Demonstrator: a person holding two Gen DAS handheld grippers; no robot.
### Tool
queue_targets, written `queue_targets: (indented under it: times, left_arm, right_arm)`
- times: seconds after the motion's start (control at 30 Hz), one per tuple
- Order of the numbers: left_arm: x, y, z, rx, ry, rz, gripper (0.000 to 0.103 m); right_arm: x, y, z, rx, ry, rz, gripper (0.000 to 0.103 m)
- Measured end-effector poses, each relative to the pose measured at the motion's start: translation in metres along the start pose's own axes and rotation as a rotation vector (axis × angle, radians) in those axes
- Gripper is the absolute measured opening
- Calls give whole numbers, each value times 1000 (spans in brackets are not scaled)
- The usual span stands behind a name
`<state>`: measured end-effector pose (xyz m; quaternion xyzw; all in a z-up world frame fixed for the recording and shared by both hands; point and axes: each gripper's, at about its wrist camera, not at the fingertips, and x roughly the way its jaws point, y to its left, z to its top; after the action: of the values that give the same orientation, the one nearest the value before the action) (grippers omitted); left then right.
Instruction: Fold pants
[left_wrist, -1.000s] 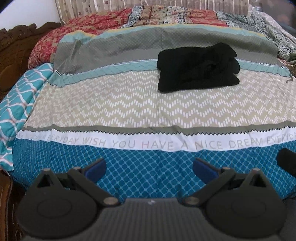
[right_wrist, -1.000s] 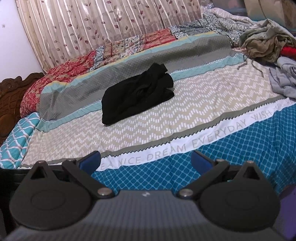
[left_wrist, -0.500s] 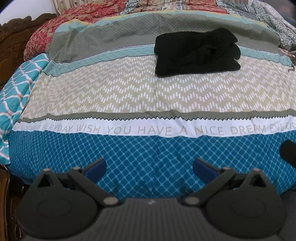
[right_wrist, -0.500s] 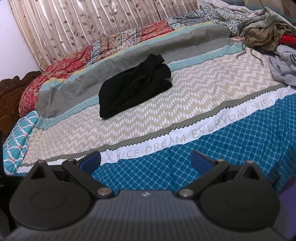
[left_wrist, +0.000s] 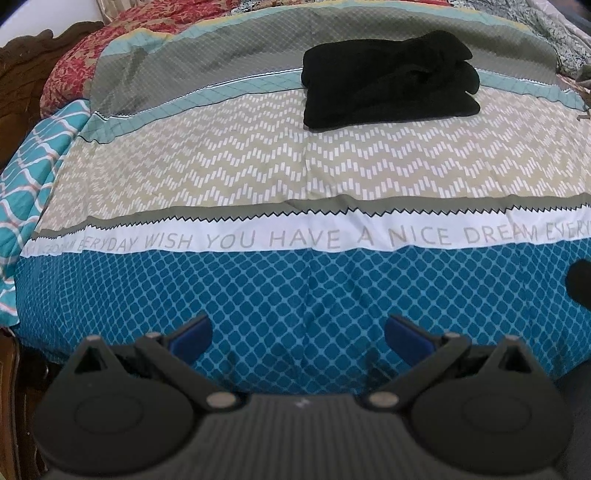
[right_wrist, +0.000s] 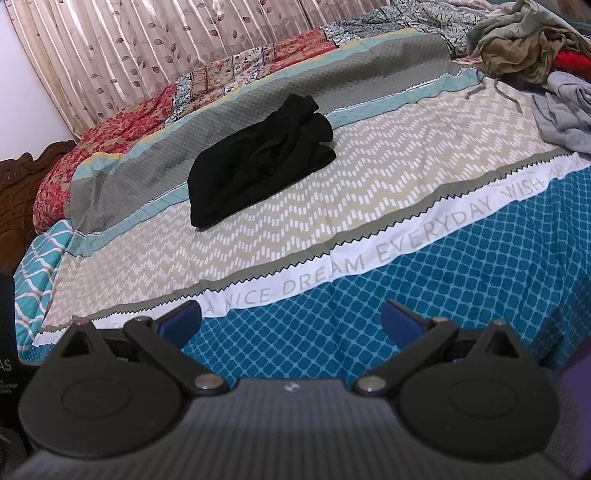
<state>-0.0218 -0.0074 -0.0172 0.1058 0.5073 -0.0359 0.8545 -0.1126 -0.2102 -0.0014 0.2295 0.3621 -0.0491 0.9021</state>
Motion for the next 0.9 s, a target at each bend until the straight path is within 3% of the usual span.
queue_targets:
  times: [0.9]
  left_arm:
    - [20, 1, -11, 33, 90, 15, 103]
  right_arm:
    - [6, -4, -1, 11, 32, 3, 103]
